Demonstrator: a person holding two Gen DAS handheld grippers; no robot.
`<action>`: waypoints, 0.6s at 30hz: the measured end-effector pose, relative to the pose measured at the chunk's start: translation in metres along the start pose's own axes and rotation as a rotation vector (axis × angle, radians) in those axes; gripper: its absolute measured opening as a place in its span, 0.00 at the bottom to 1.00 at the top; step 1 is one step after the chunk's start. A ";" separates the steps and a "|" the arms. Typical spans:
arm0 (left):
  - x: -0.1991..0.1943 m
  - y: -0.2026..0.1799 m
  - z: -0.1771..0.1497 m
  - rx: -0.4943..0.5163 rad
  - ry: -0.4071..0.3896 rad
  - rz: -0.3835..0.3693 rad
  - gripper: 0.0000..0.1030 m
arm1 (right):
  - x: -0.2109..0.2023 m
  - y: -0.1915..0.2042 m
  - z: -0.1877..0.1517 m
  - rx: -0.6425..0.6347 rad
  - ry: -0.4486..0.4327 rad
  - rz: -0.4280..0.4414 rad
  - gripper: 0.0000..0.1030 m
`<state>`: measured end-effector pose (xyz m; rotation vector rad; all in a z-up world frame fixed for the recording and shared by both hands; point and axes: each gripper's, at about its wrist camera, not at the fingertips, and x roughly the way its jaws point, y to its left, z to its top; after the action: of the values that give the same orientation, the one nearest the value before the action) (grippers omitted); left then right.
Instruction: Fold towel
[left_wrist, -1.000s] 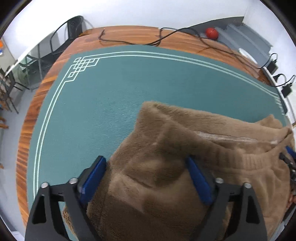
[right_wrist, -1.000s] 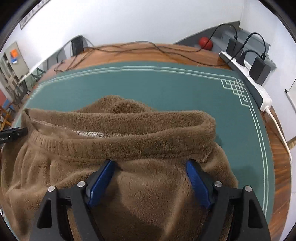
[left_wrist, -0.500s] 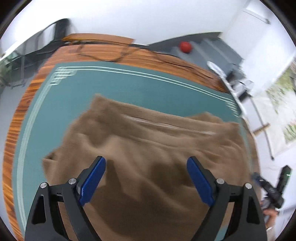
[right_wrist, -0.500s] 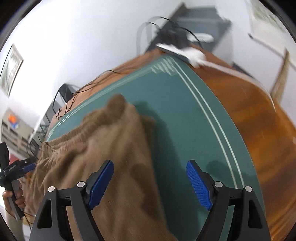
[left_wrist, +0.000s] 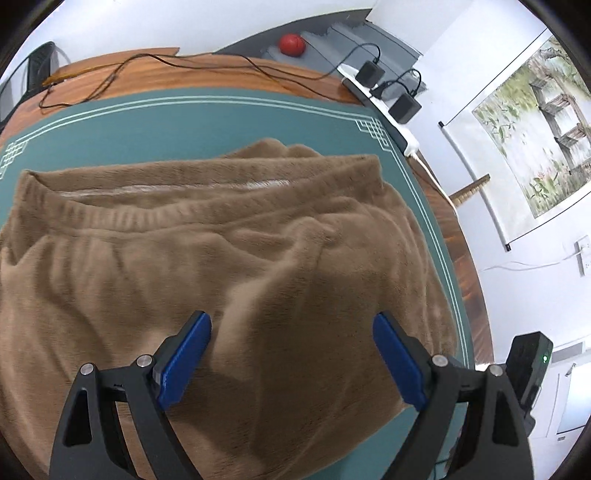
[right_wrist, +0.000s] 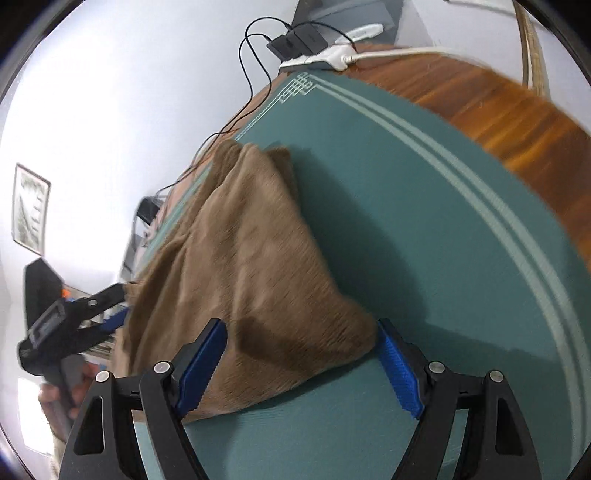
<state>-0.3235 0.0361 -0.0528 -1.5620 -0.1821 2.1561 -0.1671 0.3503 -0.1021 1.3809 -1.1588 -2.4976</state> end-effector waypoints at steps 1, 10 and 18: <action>0.002 -0.002 0.000 0.000 0.006 -0.003 0.89 | 0.002 0.000 0.000 0.023 -0.001 0.022 0.81; 0.011 -0.014 0.012 -0.015 0.037 -0.040 0.89 | 0.031 0.005 0.016 0.227 -0.068 0.174 0.81; 0.022 -0.029 0.031 -0.013 0.083 -0.098 0.89 | 0.043 0.021 0.015 0.207 -0.145 0.077 0.65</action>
<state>-0.3494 0.0765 -0.0500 -1.6120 -0.2408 2.0153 -0.2096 0.3272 -0.1146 1.1847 -1.5064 -2.5198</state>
